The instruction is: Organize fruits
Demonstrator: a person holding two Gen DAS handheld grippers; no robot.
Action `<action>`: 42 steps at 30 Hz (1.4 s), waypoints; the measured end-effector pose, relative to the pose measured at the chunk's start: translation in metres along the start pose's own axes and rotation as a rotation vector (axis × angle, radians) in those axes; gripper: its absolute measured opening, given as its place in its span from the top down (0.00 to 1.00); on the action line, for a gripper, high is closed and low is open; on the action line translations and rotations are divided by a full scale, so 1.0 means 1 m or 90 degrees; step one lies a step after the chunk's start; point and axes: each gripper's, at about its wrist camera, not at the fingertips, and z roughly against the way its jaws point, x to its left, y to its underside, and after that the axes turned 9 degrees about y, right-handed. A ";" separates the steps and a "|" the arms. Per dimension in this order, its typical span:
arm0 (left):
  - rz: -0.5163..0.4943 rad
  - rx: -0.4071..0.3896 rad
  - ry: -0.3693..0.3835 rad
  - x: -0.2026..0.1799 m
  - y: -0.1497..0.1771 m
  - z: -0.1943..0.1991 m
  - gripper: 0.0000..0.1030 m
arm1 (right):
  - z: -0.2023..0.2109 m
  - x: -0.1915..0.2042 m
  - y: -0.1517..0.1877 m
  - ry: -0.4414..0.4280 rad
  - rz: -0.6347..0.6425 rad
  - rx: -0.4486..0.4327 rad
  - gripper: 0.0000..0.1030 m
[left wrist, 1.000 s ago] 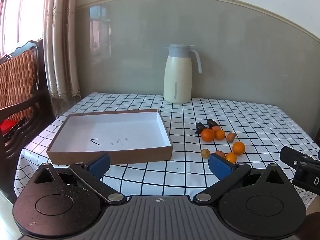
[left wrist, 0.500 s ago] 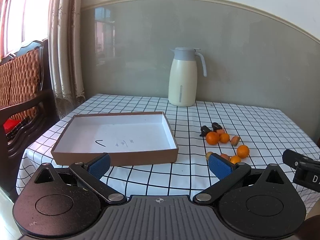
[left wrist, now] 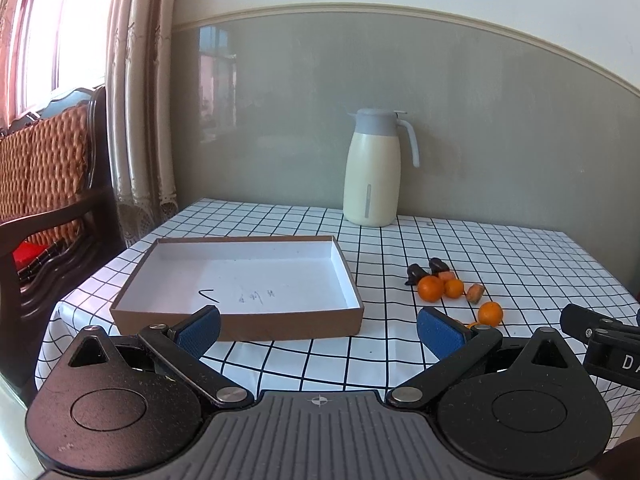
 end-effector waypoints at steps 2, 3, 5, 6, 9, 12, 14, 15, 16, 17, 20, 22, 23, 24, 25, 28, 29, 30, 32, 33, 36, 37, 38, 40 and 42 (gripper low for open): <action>0.000 0.001 0.001 0.001 0.000 0.000 0.00 | 0.000 0.000 0.000 -0.002 0.000 0.001 0.06; 0.002 0.001 0.001 0.001 0.000 0.000 0.00 | -0.001 0.000 0.000 -0.001 -0.001 0.002 0.06; 0.002 0.003 0.002 0.001 0.001 -0.001 0.00 | 0.001 -0.001 0.001 0.000 -0.003 0.004 0.06; 0.002 0.003 0.001 0.000 0.000 -0.001 0.00 | 0.001 -0.001 0.002 0.000 -0.003 0.004 0.06; 0.000 0.005 0.001 0.000 0.001 -0.001 0.00 | -0.001 -0.001 0.001 -0.001 -0.003 0.004 0.06; 0.002 0.009 0.003 0.000 0.002 -0.002 0.00 | -0.001 0.000 0.002 -0.003 -0.001 0.004 0.06; 0.001 0.009 0.002 -0.001 0.002 -0.003 0.00 | -0.002 0.001 0.002 -0.004 0.001 0.005 0.06; 0.000 0.009 0.001 -0.001 0.002 -0.003 0.00 | -0.002 0.002 0.002 -0.005 0.001 0.005 0.06; -0.001 0.010 0.001 -0.001 0.002 -0.003 0.00 | -0.002 0.002 0.003 -0.005 0.001 0.006 0.06; 0.000 0.009 0.001 -0.001 0.002 -0.003 0.00 | -0.001 0.003 0.003 -0.006 0.001 0.006 0.06; 0.000 0.011 0.002 -0.001 0.003 -0.003 0.00 | -0.001 0.002 0.004 -0.007 0.001 0.006 0.06; 0.001 0.010 0.001 -0.001 0.003 -0.003 0.00 | -0.002 0.002 0.004 -0.007 0.000 0.007 0.06; 0.000 0.011 0.001 -0.001 0.003 -0.003 0.00 | -0.002 0.002 0.004 -0.007 0.000 0.007 0.06; 0.000 0.011 0.001 -0.001 0.003 -0.003 0.00 | -0.002 0.002 0.005 -0.006 -0.001 0.008 0.06; 0.000 0.012 0.001 -0.001 0.003 -0.003 0.00 | -0.002 0.002 0.005 -0.007 0.000 0.007 0.06; 0.001 0.011 0.003 0.000 0.004 -0.003 0.00 | -0.002 0.002 0.004 -0.007 0.000 0.007 0.06; 0.000 0.011 0.003 -0.001 0.004 -0.003 0.00 | -0.002 0.002 0.004 -0.007 0.000 0.008 0.06; -0.001 0.011 0.001 -0.001 0.004 -0.003 0.00 | -0.002 0.002 0.004 -0.008 0.000 0.008 0.06; -0.001 0.011 0.002 -0.001 0.004 -0.003 0.00 | -0.002 0.002 0.005 -0.007 0.000 0.007 0.06; -0.001 0.011 0.002 -0.001 0.004 -0.003 0.00 | -0.001 0.002 0.005 -0.006 0.000 0.007 0.06; -0.001 0.011 0.004 -0.001 0.004 -0.004 0.00 | -0.002 0.002 0.006 -0.007 -0.001 0.008 0.06; -0.002 0.011 0.003 -0.001 0.004 -0.004 0.00 | -0.002 0.002 0.007 -0.007 -0.001 0.009 0.06; -0.003 0.011 0.004 -0.002 0.005 -0.004 0.00 | -0.002 0.002 0.007 -0.007 -0.001 0.009 0.06; -0.004 0.012 0.005 -0.002 0.005 -0.004 0.00 | -0.002 0.002 0.007 -0.006 0.000 0.009 0.06; -0.005 0.013 0.005 -0.003 0.005 -0.004 0.00 | -0.003 0.002 0.007 -0.006 -0.002 0.010 0.06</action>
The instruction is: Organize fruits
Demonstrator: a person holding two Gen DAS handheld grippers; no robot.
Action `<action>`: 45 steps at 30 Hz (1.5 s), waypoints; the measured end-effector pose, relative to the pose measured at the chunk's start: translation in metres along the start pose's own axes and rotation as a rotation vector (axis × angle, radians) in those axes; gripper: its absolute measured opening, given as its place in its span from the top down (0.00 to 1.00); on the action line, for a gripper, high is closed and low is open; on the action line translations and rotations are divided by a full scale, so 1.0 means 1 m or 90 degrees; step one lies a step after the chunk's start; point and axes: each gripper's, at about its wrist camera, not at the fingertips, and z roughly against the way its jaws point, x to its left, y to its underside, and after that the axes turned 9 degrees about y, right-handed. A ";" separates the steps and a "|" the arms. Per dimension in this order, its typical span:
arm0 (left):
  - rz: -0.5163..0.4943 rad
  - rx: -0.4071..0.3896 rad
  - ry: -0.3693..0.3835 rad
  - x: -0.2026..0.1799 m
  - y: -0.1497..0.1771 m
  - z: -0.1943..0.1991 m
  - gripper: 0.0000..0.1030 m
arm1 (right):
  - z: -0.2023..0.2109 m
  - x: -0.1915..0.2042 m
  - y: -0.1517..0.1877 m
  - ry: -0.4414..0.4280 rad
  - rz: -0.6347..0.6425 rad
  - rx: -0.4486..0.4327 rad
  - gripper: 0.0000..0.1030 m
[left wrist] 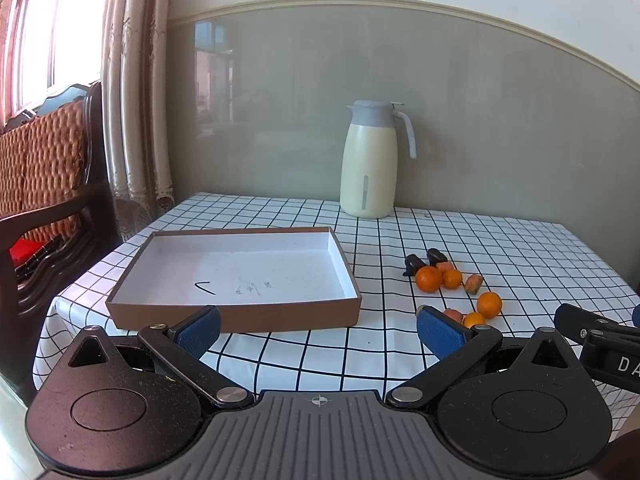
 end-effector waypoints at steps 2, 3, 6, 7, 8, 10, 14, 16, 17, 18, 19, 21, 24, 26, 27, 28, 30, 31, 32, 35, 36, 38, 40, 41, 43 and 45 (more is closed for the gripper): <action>-0.001 -0.001 0.000 -0.001 0.000 0.000 0.00 | 0.000 -0.001 0.001 0.000 -0.002 0.001 0.06; -0.002 0.000 0.000 -0.002 0.000 -0.001 0.00 | -0.001 -0.001 0.002 0.000 -0.003 0.001 0.06; -0.005 0.002 0.001 -0.003 0.001 -0.002 0.00 | -0.002 -0.003 0.003 0.004 -0.005 0.003 0.06; -0.005 0.002 0.002 -0.003 0.002 -0.002 0.00 | -0.002 -0.004 0.004 0.004 -0.006 0.003 0.06; -0.006 0.002 0.001 -0.003 0.002 -0.003 0.00 | -0.003 -0.005 0.004 0.004 -0.006 0.004 0.06; -0.009 0.003 0.003 -0.004 0.003 -0.004 0.00 | -0.005 -0.005 0.004 0.005 -0.007 0.004 0.06; -0.022 0.006 0.011 -0.009 0.005 -0.010 0.00 | -0.011 -0.009 0.007 0.009 -0.009 0.006 0.06; -0.030 0.009 0.018 -0.013 0.007 -0.014 0.00 | -0.014 -0.011 0.010 0.016 -0.005 0.006 0.06; -0.035 0.010 0.021 -0.014 0.008 -0.017 0.00 | -0.016 -0.012 0.011 0.019 -0.004 0.007 0.06; -0.040 0.012 0.024 -0.016 0.009 -0.019 0.00 | -0.018 -0.013 0.012 0.022 -0.005 0.008 0.06; -0.042 0.013 0.027 -0.018 0.010 -0.021 0.00 | -0.020 -0.015 0.013 0.022 -0.009 0.009 0.06; -0.048 0.022 0.039 -0.021 0.012 -0.029 0.00 | -0.025 -0.018 0.016 0.018 -0.019 0.014 0.06; -0.058 0.030 0.045 -0.027 0.015 -0.038 0.00 | -0.033 -0.023 0.019 0.018 -0.030 0.023 0.06; -0.064 0.033 0.049 -0.030 0.017 -0.044 0.00 | -0.037 -0.027 0.020 0.016 -0.039 0.024 0.08; -0.068 0.035 0.052 -0.031 0.018 -0.047 0.00 | -0.041 -0.028 0.020 0.017 -0.044 0.028 0.08; -0.072 0.038 0.055 -0.033 0.019 -0.050 0.00 | -0.043 -0.030 0.021 0.016 -0.047 0.032 0.08; -0.077 0.042 0.061 -0.037 0.020 -0.057 0.00 | -0.048 -0.032 0.022 0.014 -0.053 0.039 0.10; -0.080 0.043 0.064 -0.039 0.021 -0.059 0.00 | -0.051 -0.033 0.023 0.014 -0.054 0.043 0.11; -0.084 0.043 0.066 -0.040 0.021 -0.062 0.00 | -0.054 -0.033 0.023 0.015 -0.055 0.046 0.11; -0.096 0.047 0.072 -0.045 0.023 -0.071 0.00 | -0.061 -0.036 0.024 0.013 -0.058 0.053 0.15; -0.096 0.048 0.074 -0.046 0.024 -0.075 0.00 | -0.064 -0.036 0.025 0.012 -0.059 0.056 0.17; -0.095 0.051 0.077 -0.048 0.024 -0.081 0.00 | -0.069 -0.037 0.025 0.010 -0.061 0.061 0.18; -0.096 0.052 0.080 -0.049 0.025 -0.087 0.00 | -0.075 -0.037 0.025 0.011 -0.062 0.066 0.21; -0.097 0.052 0.082 -0.050 0.026 -0.089 0.00 | -0.078 -0.038 0.026 0.009 -0.063 0.069 0.22; -0.101 0.055 0.086 -0.052 0.027 -0.096 0.00 | -0.085 -0.038 0.026 0.001 -0.065 0.078 0.28; -0.104 0.059 0.091 -0.053 0.027 -0.102 0.00 | -0.090 -0.039 0.027 -0.002 -0.067 0.084 0.30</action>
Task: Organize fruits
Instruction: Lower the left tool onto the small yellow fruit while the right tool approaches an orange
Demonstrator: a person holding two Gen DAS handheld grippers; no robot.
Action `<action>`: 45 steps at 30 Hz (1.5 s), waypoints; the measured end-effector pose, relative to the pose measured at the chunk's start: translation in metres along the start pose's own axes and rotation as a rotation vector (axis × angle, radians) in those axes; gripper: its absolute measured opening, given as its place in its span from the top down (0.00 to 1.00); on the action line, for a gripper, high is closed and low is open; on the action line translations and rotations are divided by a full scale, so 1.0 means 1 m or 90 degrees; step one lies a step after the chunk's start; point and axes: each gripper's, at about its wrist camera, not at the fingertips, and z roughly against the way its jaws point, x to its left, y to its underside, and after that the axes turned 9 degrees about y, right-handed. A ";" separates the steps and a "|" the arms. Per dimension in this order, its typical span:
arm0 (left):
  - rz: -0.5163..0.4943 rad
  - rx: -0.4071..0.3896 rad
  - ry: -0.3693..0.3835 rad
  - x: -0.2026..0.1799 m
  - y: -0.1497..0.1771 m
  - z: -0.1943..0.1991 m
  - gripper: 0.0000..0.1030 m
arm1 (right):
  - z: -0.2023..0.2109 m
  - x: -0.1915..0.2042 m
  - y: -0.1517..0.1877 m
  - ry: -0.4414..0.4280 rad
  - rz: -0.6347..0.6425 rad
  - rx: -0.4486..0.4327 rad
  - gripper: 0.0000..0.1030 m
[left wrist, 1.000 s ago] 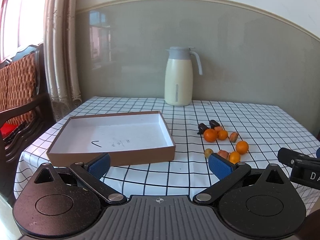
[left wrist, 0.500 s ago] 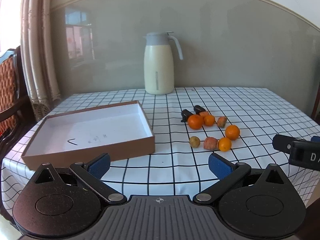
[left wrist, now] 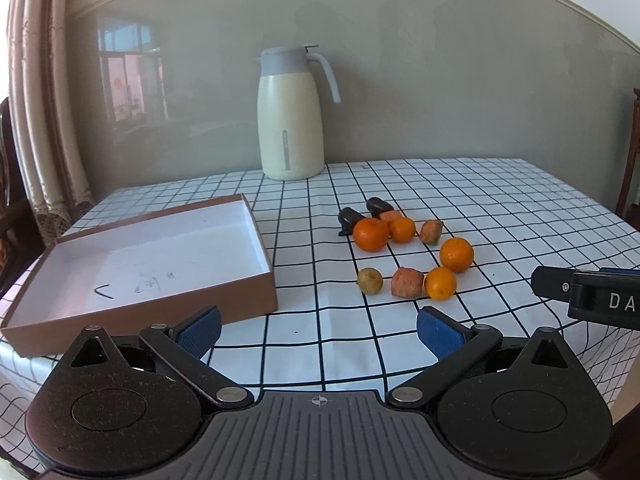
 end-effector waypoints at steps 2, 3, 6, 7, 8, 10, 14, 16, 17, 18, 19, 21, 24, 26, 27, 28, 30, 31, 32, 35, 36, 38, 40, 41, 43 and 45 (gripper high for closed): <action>-0.002 0.001 0.005 -0.001 0.000 -0.006 0.00 | -0.005 0.000 0.000 0.000 0.001 0.005 0.31; -0.003 0.003 0.006 -0.001 0.000 -0.009 0.00 | -0.007 0.000 0.000 0.000 0.001 0.006 0.34; -0.008 0.005 0.016 -0.004 -0.001 -0.019 0.00 | -0.015 -0.002 0.000 0.002 -0.002 0.010 0.35; -0.011 0.006 0.018 -0.005 -0.002 -0.022 0.00 | -0.018 -0.003 -0.001 0.002 -0.004 0.011 0.35; -0.014 0.007 0.020 -0.007 -0.002 -0.025 0.00 | -0.020 -0.004 -0.001 0.002 -0.006 0.013 0.35; -0.015 0.006 0.022 -0.008 -0.003 -0.031 0.00 | -0.025 -0.006 -0.003 0.002 -0.008 0.015 0.39; -0.014 0.003 0.029 -0.011 -0.005 -0.041 0.00 | -0.036 -0.006 -0.007 -0.002 -0.008 0.018 0.48; -0.015 0.001 0.032 -0.012 -0.006 -0.046 0.00 | -0.042 -0.007 -0.009 -0.007 -0.010 0.022 0.51; -0.015 0.001 0.034 -0.013 -0.006 -0.049 0.05 | -0.045 -0.007 -0.010 -0.010 -0.012 0.022 0.53; -0.017 0.004 0.039 -0.013 -0.007 -0.052 0.10 | -0.047 -0.007 -0.011 -0.016 -0.014 0.020 0.57; -0.017 0.009 0.044 -0.014 -0.007 -0.056 0.17 | -0.050 -0.007 -0.012 -0.017 -0.015 0.021 0.59; -0.007 0.021 0.056 -0.013 -0.008 -0.065 0.17 | -0.055 -0.007 -0.013 -0.018 -0.015 0.023 0.59; 0.000 0.015 0.054 -0.013 -0.008 -0.073 0.22 | -0.060 -0.008 -0.015 -0.017 -0.017 0.020 0.59; 0.009 0.016 0.057 -0.012 -0.009 -0.078 0.32 | -0.063 -0.009 -0.016 -0.018 -0.021 0.021 0.59; 0.015 0.020 0.059 -0.010 -0.010 -0.081 0.33 | -0.065 -0.009 -0.016 -0.018 -0.023 0.022 0.58; 0.020 0.020 0.059 -0.009 -0.011 -0.084 0.34 | -0.067 -0.010 -0.016 -0.019 -0.025 0.023 0.58; 0.029 0.015 0.058 -0.008 -0.012 -0.088 0.36 | -0.070 -0.010 -0.016 -0.021 -0.028 0.024 0.58; 0.030 0.014 0.059 -0.008 -0.012 -0.090 0.36 | -0.072 -0.010 -0.016 -0.021 -0.028 0.025 0.58; 0.031 0.014 0.059 -0.008 -0.012 -0.092 0.38 | -0.073 -0.010 -0.016 -0.022 -0.029 0.026 0.58; 0.036 0.019 0.058 -0.008 -0.013 -0.100 0.51 | -0.077 -0.010 -0.015 -0.024 -0.033 0.030 0.57; 0.039 0.020 0.055 -0.007 -0.013 -0.102 0.52 | -0.078 -0.010 -0.015 -0.026 -0.034 0.030 0.57; 0.050 0.022 0.049 -0.005 -0.013 -0.106 0.52 | -0.079 -0.010 -0.015 -0.025 -0.035 0.029 0.57; 0.053 0.026 0.050 -0.004 -0.012 -0.111 0.52 | -0.081 -0.011 -0.014 -0.027 -0.036 0.032 0.57; 0.051 0.027 0.050 -0.005 -0.012 -0.113 0.52 | -0.082 -0.010 -0.014 -0.026 -0.035 0.033 0.57; 0.045 0.030 0.049 -0.007 -0.011 -0.116 0.52 | -0.085 -0.010 -0.014 -0.025 -0.035 0.034 0.57; 0.047 0.034 0.046 -0.008 -0.011 -0.120 0.52 | -0.089 -0.010 -0.015 -0.026 -0.035 0.036 0.57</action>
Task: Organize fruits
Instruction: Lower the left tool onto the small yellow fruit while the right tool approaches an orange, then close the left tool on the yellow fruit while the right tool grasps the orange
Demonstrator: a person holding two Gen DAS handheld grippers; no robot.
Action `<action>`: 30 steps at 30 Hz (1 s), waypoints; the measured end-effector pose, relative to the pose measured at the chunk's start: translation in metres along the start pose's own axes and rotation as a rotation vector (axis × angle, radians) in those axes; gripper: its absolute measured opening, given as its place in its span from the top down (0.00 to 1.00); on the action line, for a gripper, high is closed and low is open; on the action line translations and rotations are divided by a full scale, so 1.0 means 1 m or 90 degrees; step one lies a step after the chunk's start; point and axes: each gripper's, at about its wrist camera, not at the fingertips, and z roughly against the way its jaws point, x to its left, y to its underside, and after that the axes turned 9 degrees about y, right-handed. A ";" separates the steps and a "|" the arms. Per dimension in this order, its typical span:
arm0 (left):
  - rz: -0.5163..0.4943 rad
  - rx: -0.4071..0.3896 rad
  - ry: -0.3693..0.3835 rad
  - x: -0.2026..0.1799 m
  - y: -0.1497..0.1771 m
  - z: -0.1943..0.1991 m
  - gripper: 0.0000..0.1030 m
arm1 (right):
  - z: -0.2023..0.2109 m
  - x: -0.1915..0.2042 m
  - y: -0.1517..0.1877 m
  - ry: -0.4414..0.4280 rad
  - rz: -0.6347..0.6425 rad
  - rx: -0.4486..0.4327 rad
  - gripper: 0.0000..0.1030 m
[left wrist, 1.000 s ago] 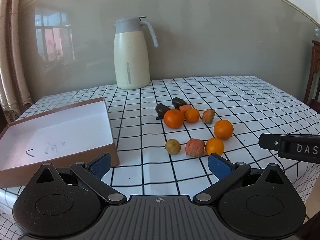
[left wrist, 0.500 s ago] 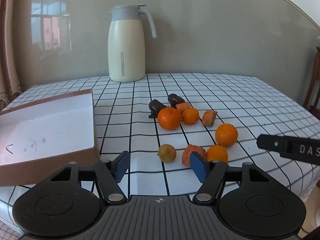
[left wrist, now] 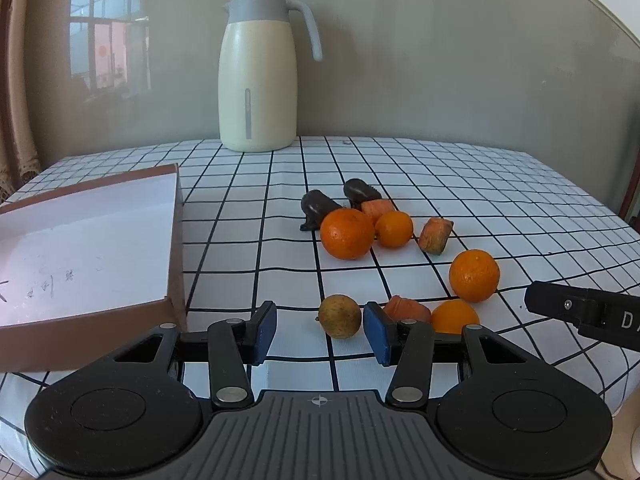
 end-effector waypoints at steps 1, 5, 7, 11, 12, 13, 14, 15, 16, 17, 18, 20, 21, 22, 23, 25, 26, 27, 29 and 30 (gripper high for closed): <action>0.002 0.001 -0.003 0.000 0.000 -0.001 0.52 | -0.002 0.001 -0.001 -0.001 0.001 0.000 0.57; 0.005 0.006 -0.012 0.003 0.003 -0.007 0.57 | -0.008 0.005 -0.006 -0.007 0.007 -0.004 0.57; 0.000 0.002 -0.017 0.002 0.005 -0.008 0.59 | -0.011 0.009 -0.009 -0.010 0.011 -0.006 0.57; -0.005 -0.007 -0.021 0.004 0.006 -0.008 0.65 | -0.018 0.014 -0.012 -0.015 0.016 -0.006 0.57; -0.005 -0.008 -0.020 0.005 0.006 -0.008 0.66 | -0.020 0.015 -0.012 -0.017 0.017 -0.004 0.57; -0.006 -0.010 -0.021 0.005 0.006 -0.008 0.67 | -0.022 0.016 -0.012 -0.018 0.018 -0.003 0.57; -0.006 -0.013 -0.022 0.006 0.007 -0.007 0.70 | -0.024 0.018 -0.012 -0.017 0.019 -0.003 0.57; -0.004 -0.015 -0.024 0.007 0.008 -0.007 0.73 | -0.026 0.019 -0.011 -0.017 0.019 -0.001 0.57; -0.003 -0.019 -0.026 0.008 0.008 -0.006 0.75 | -0.028 0.019 -0.011 -0.018 0.018 0.001 0.57; -0.002 -0.021 -0.026 0.009 0.009 -0.006 0.75 | -0.030 0.020 -0.011 -0.017 0.018 0.003 0.57; -0.001 -0.023 -0.024 0.009 0.009 -0.006 0.75 | -0.031 0.021 -0.011 -0.016 0.021 0.003 0.58; -0.004 -0.025 -0.022 0.010 0.010 -0.006 0.76 | -0.034 0.023 -0.011 -0.019 0.022 0.003 0.58; -0.004 -0.027 -0.022 0.010 0.010 -0.006 0.76 | -0.035 0.025 -0.011 -0.020 0.024 0.002 0.58; -0.006 -0.028 -0.022 0.010 0.011 -0.006 0.76 | -0.036 0.027 -0.012 -0.019 0.030 0.000 0.58; -0.006 -0.029 -0.022 0.010 0.011 -0.006 0.76 | -0.037 0.029 -0.012 -0.020 0.035 -0.001 0.58; -0.010 -0.030 -0.022 0.009 0.011 -0.007 0.76 | -0.040 0.032 -0.013 -0.025 0.037 0.003 0.59; -0.014 -0.030 -0.023 0.009 0.011 -0.007 0.76 | -0.042 0.033 -0.013 -0.029 0.036 0.005 0.60; -0.016 -0.031 -0.024 0.009 0.012 -0.006 0.76 | -0.044 0.035 -0.014 -0.034 0.036 0.009 0.63; -0.015 -0.031 -0.022 0.009 0.012 -0.005 0.76 | -0.046 0.039 -0.015 -0.040 0.039 0.012 0.66; -0.016 -0.031 -0.021 0.009 0.012 -0.005 0.76 | -0.047 0.040 -0.015 -0.040 0.040 0.012 0.68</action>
